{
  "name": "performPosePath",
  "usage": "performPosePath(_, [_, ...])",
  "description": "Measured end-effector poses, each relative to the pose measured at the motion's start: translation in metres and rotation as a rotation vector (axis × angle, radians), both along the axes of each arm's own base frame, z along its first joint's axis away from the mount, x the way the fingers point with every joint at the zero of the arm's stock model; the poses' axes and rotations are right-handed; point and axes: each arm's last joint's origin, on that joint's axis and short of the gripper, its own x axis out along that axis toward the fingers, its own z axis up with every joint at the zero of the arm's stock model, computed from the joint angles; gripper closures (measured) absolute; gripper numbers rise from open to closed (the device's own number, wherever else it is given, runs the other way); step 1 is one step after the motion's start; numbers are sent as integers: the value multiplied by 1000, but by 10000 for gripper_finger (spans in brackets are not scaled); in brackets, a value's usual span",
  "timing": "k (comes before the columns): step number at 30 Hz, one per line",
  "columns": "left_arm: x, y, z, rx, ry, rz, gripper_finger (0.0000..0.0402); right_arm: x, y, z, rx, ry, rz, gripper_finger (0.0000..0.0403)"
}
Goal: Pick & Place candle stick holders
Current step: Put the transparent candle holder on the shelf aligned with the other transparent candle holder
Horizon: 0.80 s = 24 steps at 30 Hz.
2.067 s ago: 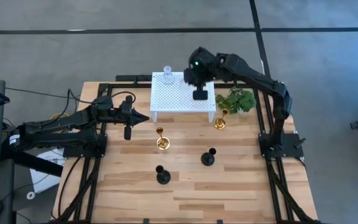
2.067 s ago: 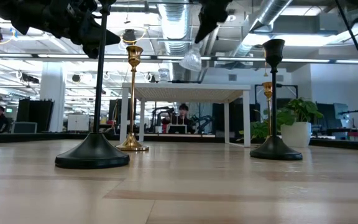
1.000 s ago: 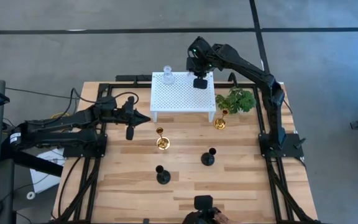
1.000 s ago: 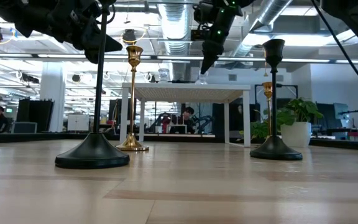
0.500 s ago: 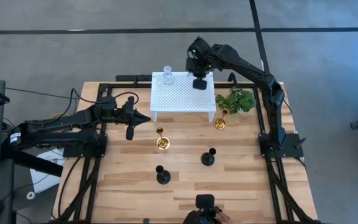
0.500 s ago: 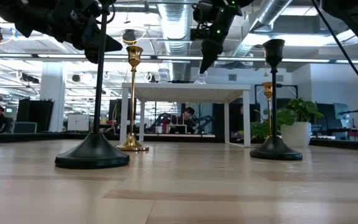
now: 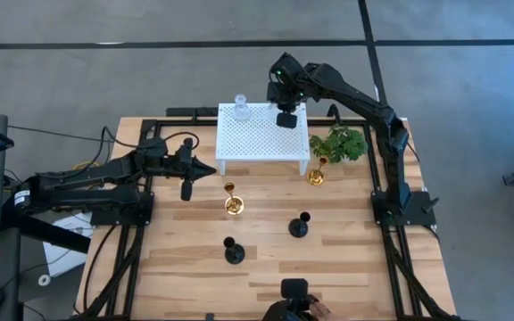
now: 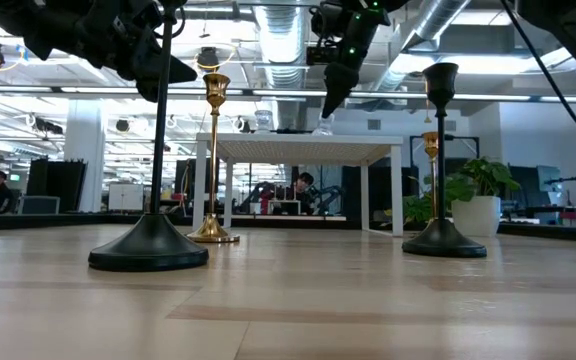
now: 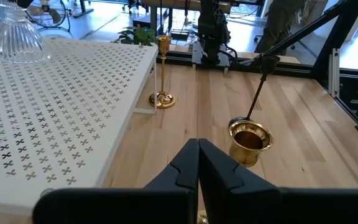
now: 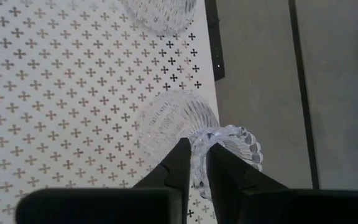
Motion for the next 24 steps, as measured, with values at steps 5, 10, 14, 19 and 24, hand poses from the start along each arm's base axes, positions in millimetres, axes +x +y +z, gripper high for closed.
performPosePath(5, [0,0,0,0,0,0,395,0,0,0,0,0,0,352])
performPosePath(10, [0,0,0,0,0,0,395,0,0,0,0,-1,0,352])
performPosePath(14, [0,0,0,0,0,0,395,0,0,0,-1,-1,0,351])
performPosePath(19, [0,0,0,0,0,0,395,0,0,0,0,-5,1,350])
performPosePath(24, [0,0,0,0,0,0,395,1,0,1,-2,-9,2,350])
